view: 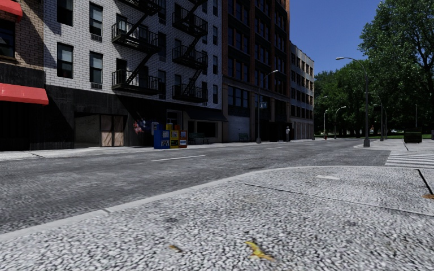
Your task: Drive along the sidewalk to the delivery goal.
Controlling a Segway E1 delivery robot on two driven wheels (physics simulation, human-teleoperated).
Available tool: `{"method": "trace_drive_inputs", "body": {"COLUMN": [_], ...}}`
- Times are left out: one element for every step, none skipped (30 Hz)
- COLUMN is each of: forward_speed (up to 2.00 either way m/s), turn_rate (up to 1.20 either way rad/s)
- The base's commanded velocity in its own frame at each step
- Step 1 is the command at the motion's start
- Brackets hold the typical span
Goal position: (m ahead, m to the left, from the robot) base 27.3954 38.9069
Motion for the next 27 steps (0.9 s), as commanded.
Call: {"method": "trace_drive_inputs", "body": {"forward_speed": [0.00, 0.00, 0.00, 0.00, 0.00, 0.00, 0.00, 0.00, 0.00, 0.00, 0.00, 0.00, 0.00, 0.00, 0.00, 0.00, 0.00, 0.00, 0.00, 0.00, 0.00, 0.00, 0.00, 0.00, 0.00, 0.00, 0.00], "turn_rate": [0.00, 0.00, 0.00, 0.00, 0.00, 0.00, 0.00, 0.00, 0.00, 0.00, 0.00, 0.00, 0.00, 0.00, 0.00, 0.00, 0.00, 0.00, 0.00, 0.00, 0.00, 0.00, 0.00, 0.00, 0.00, 0.00, 0.00]}}
